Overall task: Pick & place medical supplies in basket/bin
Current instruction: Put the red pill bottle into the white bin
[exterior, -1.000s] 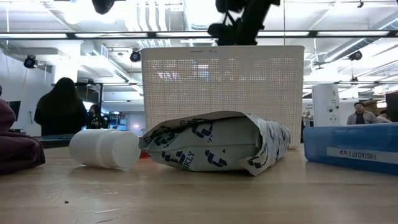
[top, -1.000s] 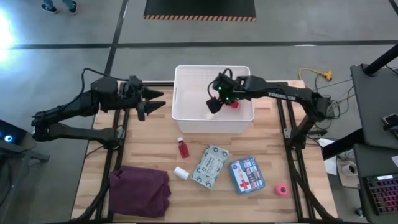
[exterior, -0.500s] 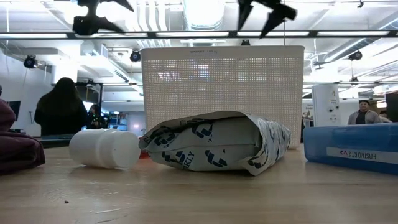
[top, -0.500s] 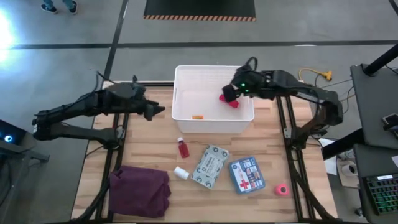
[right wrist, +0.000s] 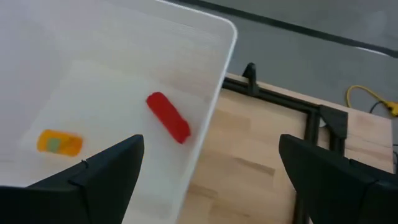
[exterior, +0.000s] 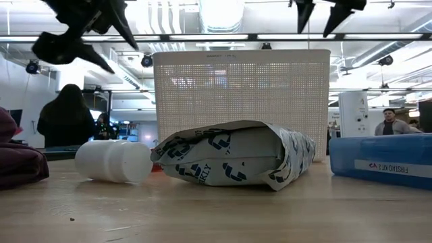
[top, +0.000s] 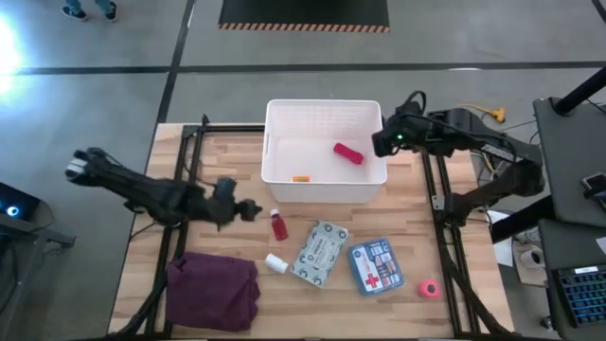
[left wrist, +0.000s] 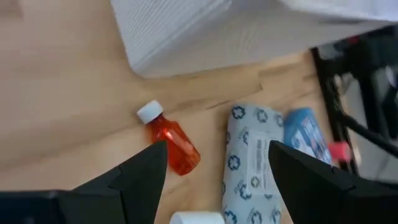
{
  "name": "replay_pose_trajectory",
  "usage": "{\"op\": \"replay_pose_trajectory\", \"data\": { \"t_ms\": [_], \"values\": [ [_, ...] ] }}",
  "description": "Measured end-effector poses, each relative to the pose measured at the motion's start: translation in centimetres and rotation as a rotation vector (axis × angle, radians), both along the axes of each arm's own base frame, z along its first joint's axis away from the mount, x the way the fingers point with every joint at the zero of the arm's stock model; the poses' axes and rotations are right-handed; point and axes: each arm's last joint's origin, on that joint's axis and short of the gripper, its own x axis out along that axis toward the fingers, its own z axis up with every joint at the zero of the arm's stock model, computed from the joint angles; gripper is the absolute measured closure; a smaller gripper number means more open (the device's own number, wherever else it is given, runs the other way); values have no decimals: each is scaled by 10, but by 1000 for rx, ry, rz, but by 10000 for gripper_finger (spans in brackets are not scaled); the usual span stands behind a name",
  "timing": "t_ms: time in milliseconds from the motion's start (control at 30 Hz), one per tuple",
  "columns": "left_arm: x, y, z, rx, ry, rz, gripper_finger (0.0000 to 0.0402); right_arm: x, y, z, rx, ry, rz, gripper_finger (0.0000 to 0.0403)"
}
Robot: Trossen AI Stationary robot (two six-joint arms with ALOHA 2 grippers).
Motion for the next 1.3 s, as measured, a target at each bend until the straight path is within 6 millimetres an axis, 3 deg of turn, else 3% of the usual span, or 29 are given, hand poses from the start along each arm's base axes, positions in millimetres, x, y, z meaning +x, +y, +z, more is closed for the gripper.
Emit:
{"op": "replay_pose_trajectory", "data": {
  "t_ms": [267,467,633,967,1300],
  "values": [
    [68,-43,-36,8,189,45,139,-19,4,3,-33,18,57,37],
    [117,-46,-53,80,437,130,139,-28,6,8,-60,38,111,37],
    [145,-50,-71,54,545,135,139,-38,8,13,-76,37,136,37],
    [139,-48,-82,-11,526,258,139,-65,14,22,-111,2,146,37],
    [131,-45,-119,-111,436,354,139,-80,18,17,-117,-16,131,37]
  ]
}}
